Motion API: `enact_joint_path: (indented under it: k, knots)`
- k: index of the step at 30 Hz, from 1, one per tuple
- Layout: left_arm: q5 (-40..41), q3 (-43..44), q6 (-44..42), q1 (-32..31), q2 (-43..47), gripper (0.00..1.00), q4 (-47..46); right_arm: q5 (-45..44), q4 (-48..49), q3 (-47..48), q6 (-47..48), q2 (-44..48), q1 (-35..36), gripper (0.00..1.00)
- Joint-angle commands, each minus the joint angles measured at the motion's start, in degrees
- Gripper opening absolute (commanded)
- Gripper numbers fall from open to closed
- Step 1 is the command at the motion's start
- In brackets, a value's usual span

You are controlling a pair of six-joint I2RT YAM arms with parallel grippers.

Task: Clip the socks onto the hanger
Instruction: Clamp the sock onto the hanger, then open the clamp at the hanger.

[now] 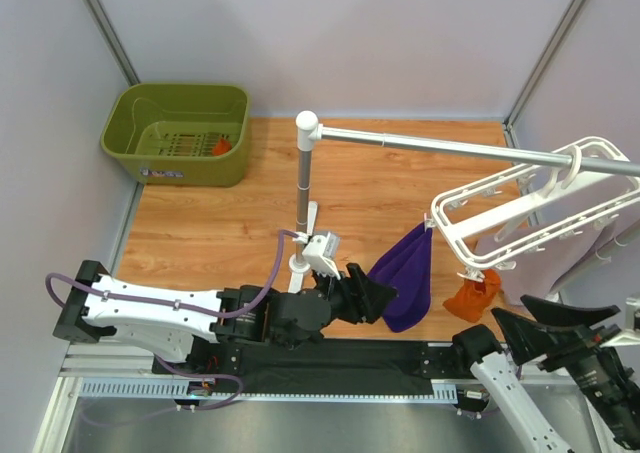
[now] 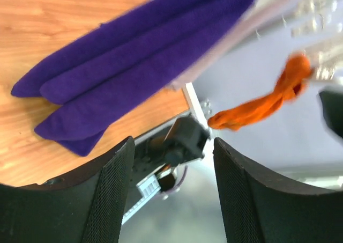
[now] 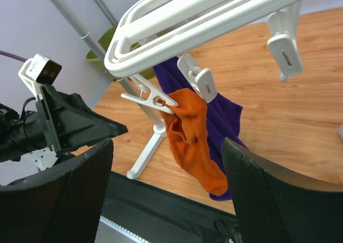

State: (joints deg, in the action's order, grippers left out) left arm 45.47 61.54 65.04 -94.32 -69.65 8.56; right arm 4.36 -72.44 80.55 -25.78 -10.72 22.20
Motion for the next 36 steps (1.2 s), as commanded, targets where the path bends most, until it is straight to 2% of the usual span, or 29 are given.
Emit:
enact_joint_path:
  k: [1, 4, 6, 7, 10, 14, 17, 19, 23, 24, 29, 33, 36]
  knots:
    - [-12.9, -4.9, -16.5, 0.0, 2.4, 0.66, -13.5, -6.7, -8.2, 4.3, 3.8, -2.8, 0.0, 0.81]
    - [-23.2, -7.5, -24.9, 0.0, 2.0, 0.63, -23.2, -7.7, -8.9, 5.9, 5.5, -4.3, 0.0, 0.72]
    - [-28.5, -5.4, -28.9, -0.2, -0.1, 0.59, -23.8, -9.0, -8.9, 6.5, 5.8, -6.0, 0.0, 0.64]
    - [-29.5, -4.4, -30.1, -0.3, -1.0, 0.58, -23.2, -9.9, -8.9, 6.9, 5.7, -6.6, 0.0, 0.60]
    - [-29.4, -0.8, -37.3, -2.3, -4.0, 0.44, -23.3, -14.5, -9.1, 7.7, 5.4, -9.0, 0.0, 0.52]
    - [-29.5, 2.5, -44.4, -4.9, -7.7, 0.40, -26.7, -20.4, -9.4, 9.1, 5.7, -12.2, 0.0, 0.43]
    - [-30.5, 6.8, -46.1, -4.9, -11.3, 0.40, -27.3, -21.4, -8.6, 10.7, 6.9, -13.6, 0.0, 0.41]
    - [-29.4, 11.2, -47.7, -4.9, -13.6, 0.44, -26.6, -21.1, -8.1, 11.4, 7.8, -13.9, 0.0, 0.40]
    - [-26.1, 19.5, -49.5, -4.3, -21.3, 0.49, -24.0, -20.2, -10.2, 15.8, 9.3, -16.6, 0.0, 0.32]
    - [-27.4, 21.8, -49.4, -3.8, -22.4, 0.50, -23.9, -20.3, -10.7, 16.3, 9.6, -17.1, 0.0, 0.31]
    - [-32.0, 25.8, -45.6, 0.3, -27.9, 0.50, -26.0, -19.0, -12.2, 18.0, 10.1, -18.8, 0.0, 0.24]
    - [-29.6, 27.9, -46.1, 2.1, -29.6, 0.51, -24.6, -11.4, -11.4, 15.8, 12.2, -18.2, 0.0, 0.23]
    - [-31.1, 27.7, -41.6, 5.6, -29.3, 0.51, -22.4, -8.6, -11.3, 15.0, 12.5, -17.7, 0.0, 0.24]
